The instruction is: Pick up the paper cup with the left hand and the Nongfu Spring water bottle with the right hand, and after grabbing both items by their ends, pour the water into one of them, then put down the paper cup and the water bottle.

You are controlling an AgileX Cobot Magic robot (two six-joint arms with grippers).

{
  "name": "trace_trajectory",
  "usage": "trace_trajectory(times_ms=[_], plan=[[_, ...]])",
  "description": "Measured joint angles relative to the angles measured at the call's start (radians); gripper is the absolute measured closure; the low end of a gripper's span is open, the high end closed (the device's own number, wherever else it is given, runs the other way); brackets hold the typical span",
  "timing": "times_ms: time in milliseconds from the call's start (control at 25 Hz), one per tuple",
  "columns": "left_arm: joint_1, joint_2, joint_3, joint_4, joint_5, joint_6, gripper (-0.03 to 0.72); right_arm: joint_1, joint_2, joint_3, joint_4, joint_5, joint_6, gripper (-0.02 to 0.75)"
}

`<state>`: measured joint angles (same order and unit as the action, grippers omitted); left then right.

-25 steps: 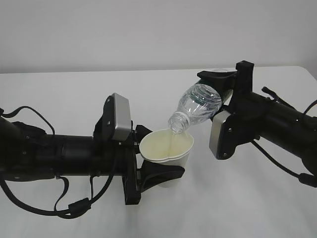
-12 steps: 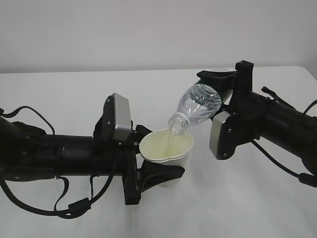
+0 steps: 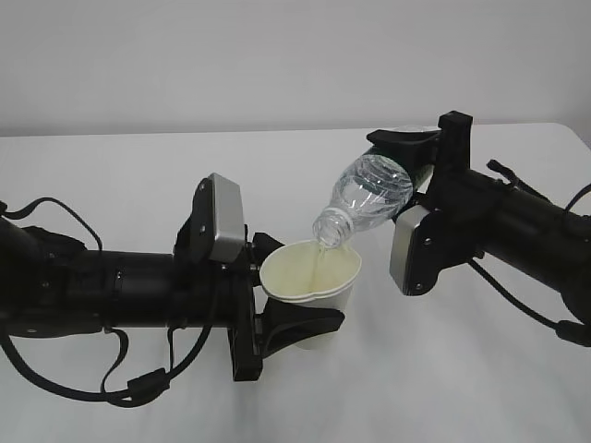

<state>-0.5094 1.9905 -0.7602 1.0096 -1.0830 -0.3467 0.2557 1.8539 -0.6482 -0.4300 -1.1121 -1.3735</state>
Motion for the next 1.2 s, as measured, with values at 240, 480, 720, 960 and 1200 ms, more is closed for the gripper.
trace_trajectory(times_ms=[240,480,720,960,1200], plan=[[0.0,0.0,0.0,0.0,0.0,0.0,0.241,0.0,0.0,0.0,0.004,0.0,0.0,0.269],[0.0,0.0,0.0,0.0,0.0,0.0,0.241,0.0,0.0,0.0,0.004,0.0,0.0,0.27],[0.0,0.0,0.0,0.0,0.0,0.0,0.241,0.0,0.0,0.0,0.004,0.0,0.0,0.27],[0.0,0.0,0.0,0.0,0.002,0.0,0.241,0.0,0.0,0.0,0.004,0.0,-0.005,0.27],[0.0,0.0,0.0,0.0,0.002,0.0,0.241,0.0,0.0,0.0,0.004,0.0,-0.015,0.27]])
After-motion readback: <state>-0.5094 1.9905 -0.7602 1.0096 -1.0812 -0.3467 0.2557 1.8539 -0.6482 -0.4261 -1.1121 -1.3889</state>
